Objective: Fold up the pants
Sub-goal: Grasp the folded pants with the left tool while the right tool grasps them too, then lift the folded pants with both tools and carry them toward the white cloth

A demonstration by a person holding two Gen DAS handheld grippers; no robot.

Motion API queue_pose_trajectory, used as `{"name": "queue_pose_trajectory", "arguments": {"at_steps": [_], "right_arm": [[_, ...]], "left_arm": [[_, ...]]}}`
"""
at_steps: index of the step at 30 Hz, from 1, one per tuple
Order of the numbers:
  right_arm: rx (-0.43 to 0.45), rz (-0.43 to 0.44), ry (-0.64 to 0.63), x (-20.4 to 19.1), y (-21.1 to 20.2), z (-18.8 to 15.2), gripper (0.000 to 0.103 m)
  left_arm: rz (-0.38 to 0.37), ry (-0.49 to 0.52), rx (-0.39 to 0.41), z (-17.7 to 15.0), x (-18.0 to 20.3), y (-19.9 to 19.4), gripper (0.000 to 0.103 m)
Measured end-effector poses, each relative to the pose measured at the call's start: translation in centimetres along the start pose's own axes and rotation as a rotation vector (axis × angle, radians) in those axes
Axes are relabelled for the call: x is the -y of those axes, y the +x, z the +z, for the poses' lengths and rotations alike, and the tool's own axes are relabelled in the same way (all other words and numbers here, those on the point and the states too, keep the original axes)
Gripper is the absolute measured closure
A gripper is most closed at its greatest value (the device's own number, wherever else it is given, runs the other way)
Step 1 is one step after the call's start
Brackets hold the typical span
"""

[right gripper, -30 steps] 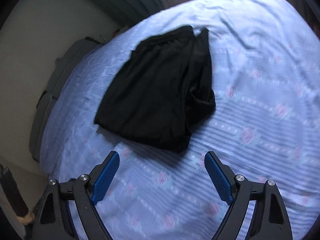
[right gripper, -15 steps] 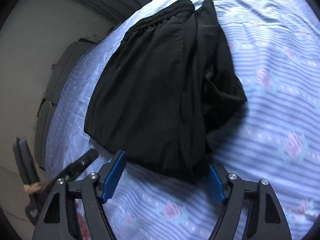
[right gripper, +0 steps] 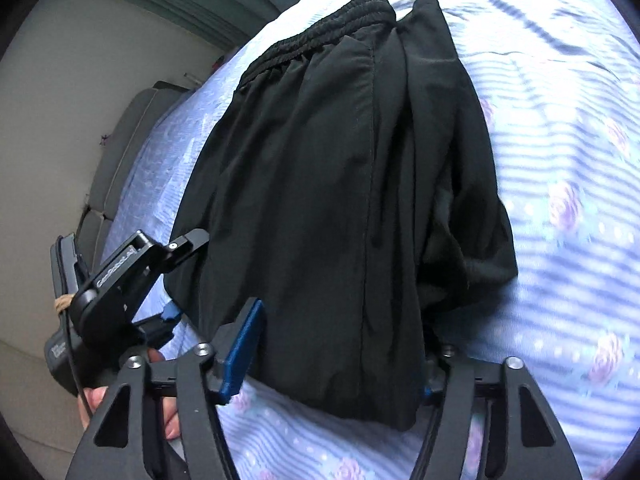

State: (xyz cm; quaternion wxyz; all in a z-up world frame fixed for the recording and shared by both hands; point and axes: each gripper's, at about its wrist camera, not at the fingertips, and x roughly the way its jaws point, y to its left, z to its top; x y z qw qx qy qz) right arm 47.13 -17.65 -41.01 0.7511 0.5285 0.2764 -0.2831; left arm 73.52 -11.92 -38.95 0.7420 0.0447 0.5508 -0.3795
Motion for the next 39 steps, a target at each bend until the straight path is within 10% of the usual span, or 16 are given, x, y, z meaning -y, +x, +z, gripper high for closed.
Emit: {"name": "queue_pose_trajectory", "arguments": {"at_steps": [4, 7, 20, 39], "right_arm": [[-0.025, 0.032, 0.011, -0.2, 0.5, 1.1, 0.072], [-0.039, 0.05, 0.002, -0.7, -0.1, 1.7, 0.084], [0.017, 0.054, -0.224, -7.1, -8.8, 4.5, 0.09], [-0.202, 0.186, -0.532, -12.9, -26.9, -3.1, 0.091]], "left_arm": [[-0.042, -0.026, -0.014, 0.6, 0.5, 0.1, 0.08], [-0.011, 0.006, 0.006, 0.8, 1.8, -0.8, 0.085], [0.138, 0.259, 0.089, -0.8, 7.2, -10.7, 0.088], [0.172, 0.081, 0.109, -13.7, 7.6, -33.8, 0.089]]}}
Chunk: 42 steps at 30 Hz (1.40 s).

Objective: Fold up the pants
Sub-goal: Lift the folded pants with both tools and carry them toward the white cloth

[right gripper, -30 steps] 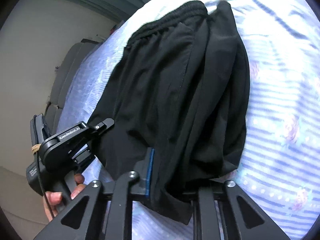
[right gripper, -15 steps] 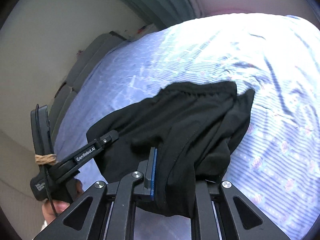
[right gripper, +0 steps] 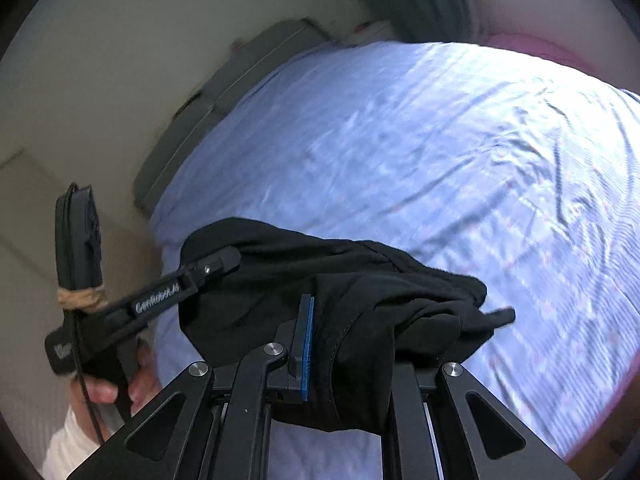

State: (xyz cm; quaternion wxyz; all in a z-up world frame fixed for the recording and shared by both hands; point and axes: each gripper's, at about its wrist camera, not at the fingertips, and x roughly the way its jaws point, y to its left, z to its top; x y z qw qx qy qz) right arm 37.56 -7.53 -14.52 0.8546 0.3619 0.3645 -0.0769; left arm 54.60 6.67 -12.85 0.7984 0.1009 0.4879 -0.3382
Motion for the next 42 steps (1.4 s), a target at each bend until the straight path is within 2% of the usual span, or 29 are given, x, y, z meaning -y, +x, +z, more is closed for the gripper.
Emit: {"name": "queue_pose_trajectory", "arguments": {"at_steps": [8, 15, 21, 25, 30, 32, 36, 39, 42], "right_arm": [[-0.081, 0.113, -0.184, -7.4, -5.1, -4.1, 0.091], [-0.05, 0.206, -0.266, -14.0, -7.8, -6.5, 0.091], [-0.019, 0.251, -0.281, -20.1, -8.0, -10.0, 0.091], [0.021, 0.269, -0.214, -23.2, -7.4, -13.4, 0.091], [0.044, 0.212, -0.124, -26.8, -5.7, -17.0, 0.091], [0.038, 0.182, -0.115, -28.4, -5.1, -18.0, 0.091], [0.033, 0.115, -0.178, -32.3, -3.6, -19.6, 0.091], [0.039, 0.087, -0.15, -33.5, -2.1, -19.4, 0.091], [0.012, 0.071, -0.069, -34.4, -0.6, -20.8, 0.09]], "left_arm": [[0.07, -0.039, 0.058, -3.8, -2.7, -11.1, 0.089], [0.126, -0.049, 0.136, -5.5, -6.7, -19.7, 0.089], [0.097, -0.038, 0.174, -8.1, -12.6, -24.8, 0.089], [0.042, -0.032, 0.15, -9.4, -16.9, -26.1, 0.089], [0.009, -0.016, 0.128, -9.9, -21.2, -26.9, 0.089], [-0.011, -0.015, 0.117, -9.9, -23.0, -26.8, 0.089], [-0.021, -0.016, 0.107, -9.5, -25.7, -26.0, 0.089], [-0.035, -0.009, 0.089, -9.2, -28.0, -25.2, 0.089], [-0.045, 0.011, 0.074, -10.3, -30.8, -24.2, 0.089]]}}
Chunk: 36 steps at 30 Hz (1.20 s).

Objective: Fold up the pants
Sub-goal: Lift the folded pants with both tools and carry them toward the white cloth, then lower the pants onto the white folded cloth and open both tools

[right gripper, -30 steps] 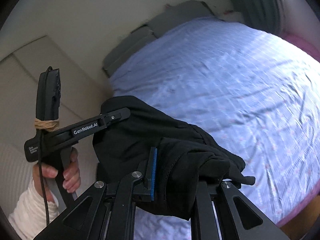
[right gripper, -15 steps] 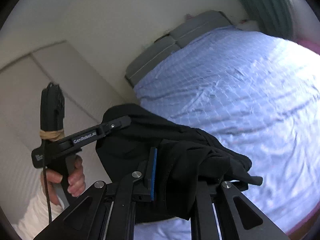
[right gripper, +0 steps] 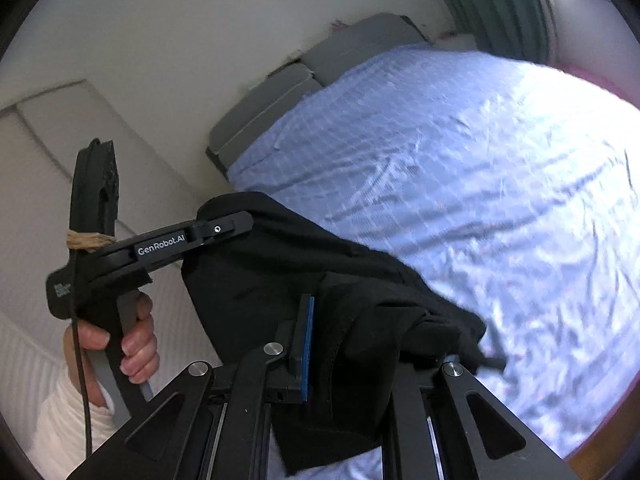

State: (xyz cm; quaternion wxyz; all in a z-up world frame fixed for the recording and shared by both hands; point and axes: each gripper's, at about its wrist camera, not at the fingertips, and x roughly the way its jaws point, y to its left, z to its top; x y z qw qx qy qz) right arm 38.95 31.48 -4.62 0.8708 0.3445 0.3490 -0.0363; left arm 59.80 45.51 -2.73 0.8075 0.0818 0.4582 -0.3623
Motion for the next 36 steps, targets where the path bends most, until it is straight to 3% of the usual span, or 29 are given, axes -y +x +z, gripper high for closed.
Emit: {"name": "queue_pose_trajectory", "arguments": {"at_steps": [5, 11, 20, 23, 25, 27, 28, 30, 32, 33, 36], "right_arm": [[-0.128, -0.044, 0.112, -0.6, 5.2, -4.9, 0.09], [-0.442, -0.09, 0.292, 0.1, 14.4, -14.9, 0.09], [-0.594, -0.134, 0.308, -0.8, 21.2, -20.6, 0.09], [-0.64, -0.137, 0.321, -1.2, 22.7, -21.7, 0.085], [-0.694, -0.125, 0.308, -1.7, 23.6, -22.4, 0.075], [-0.74, -0.128, 0.298, -2.1, 23.7, -23.0, 0.06], [-0.761, -0.121, 0.287, -2.2, 23.4, -23.3, 0.057], [-0.772, -0.116, 0.246, -2.2, 22.3, -23.4, 0.054], [-0.769, -0.116, 0.166, -2.0, 20.9, -22.7, 0.049], [-0.751, -0.128, 0.113, -1.9, 19.9, -22.2, 0.042], [-0.649, -0.223, -0.02, -0.4, 16.5, -19.4, 0.03]], "left_arm": [[0.012, 0.001, -0.124, -5.4, -5.8, 4.4, 0.088], [0.051, -0.098, -0.296, -12.5, -11.9, 9.2, 0.088], [0.141, -0.194, -0.377, -17.5, -18.3, 11.4, 0.083], [0.184, -0.237, -0.367, -17.7, -19.9, 11.6, 0.073], [0.278, -0.285, -0.332, -17.3, -21.1, 10.8, 0.059], [0.372, -0.31, -0.29, -16.9, -21.8, 9.4, 0.056], [0.408, -0.308, -0.282, -16.9, -21.8, 8.9, 0.057], [0.52, -0.241, -0.241, -16.7, -20.8, 7.1, 0.056], [0.622, -0.14, -0.196, -16.8, -19.0, 5.2, 0.049], [0.644, -0.097, -0.173, -17.0, -18.0, 4.2, 0.041], [0.648, -0.027, -0.131, -18.0, -14.5, 1.6, 0.035]]}}
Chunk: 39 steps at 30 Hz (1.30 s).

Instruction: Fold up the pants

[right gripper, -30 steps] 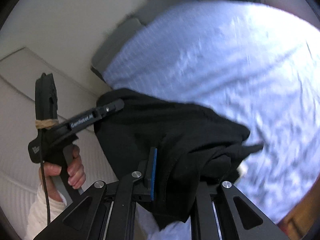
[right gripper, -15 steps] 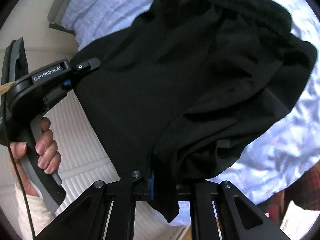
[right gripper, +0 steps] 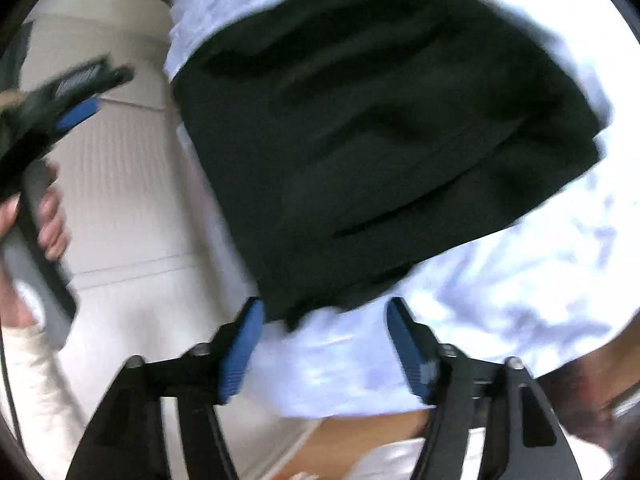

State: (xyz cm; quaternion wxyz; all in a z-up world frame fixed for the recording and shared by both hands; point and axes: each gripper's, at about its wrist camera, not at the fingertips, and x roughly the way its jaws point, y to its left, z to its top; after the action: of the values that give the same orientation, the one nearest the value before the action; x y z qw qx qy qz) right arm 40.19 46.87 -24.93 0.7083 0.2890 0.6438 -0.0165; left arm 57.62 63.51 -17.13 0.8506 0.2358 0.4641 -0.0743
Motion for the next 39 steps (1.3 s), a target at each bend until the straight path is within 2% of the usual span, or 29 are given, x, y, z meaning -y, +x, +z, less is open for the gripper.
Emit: {"name": "queue_pose_trajectory", "arguments": {"at_steps": [4, 8, 10, 14, 20, 24, 30, 35, 39], "right_arm": [[0.157, -0.123, -0.156, 2.9, -5.8, 0.6, 0.026], [0.29, -0.151, -0.251, 5.9, -11.3, 1.0, 0.022], [0.345, -0.156, -0.297, 8.9, -13.9, 1.6, 0.022], [0.397, -0.138, -0.339, 13.6, -18.7, 1.4, 0.021], [0.484, -0.189, -0.423, 21.6, -26.7, 1.3, 0.015], [0.512, -0.185, -0.459, 27.6, -31.9, 0.9, 0.015], [0.555, -0.169, -0.544, 35.7, -39.0, -1.2, 0.015], [0.602, -0.157, -0.57, 40.8, -43.6, -3.1, 0.015], [0.65, -0.156, -0.558, 44.0, -46.5, -4.2, 0.015]], "left_arm": [[-0.037, 0.017, 0.027, -1.9, 3.6, -4.7, 0.03], [-0.11, 0.005, 0.04, -3.4, 9.3, -10.1, 0.026], [-0.134, -0.022, 0.05, -3.6, 12.1, -12.5, 0.022], [-0.161, -0.072, 0.084, -3.6, 18.5, -17.3, 0.019], [-0.157, -0.177, 0.118, -3.6, 28.5, -24.9, 0.015], [-0.16, -0.227, 0.128, -3.5, 34.7, -29.5, 0.011], [-0.119, -0.264, 0.185, -4.3, 43.1, -36.0, 0.006], [-0.076, -0.269, 0.236, -4.3, 48.2, -40.1, 0.005], [-0.075, -0.283, 0.279, -4.4, 50.7, -43.0, 0.002]]}}
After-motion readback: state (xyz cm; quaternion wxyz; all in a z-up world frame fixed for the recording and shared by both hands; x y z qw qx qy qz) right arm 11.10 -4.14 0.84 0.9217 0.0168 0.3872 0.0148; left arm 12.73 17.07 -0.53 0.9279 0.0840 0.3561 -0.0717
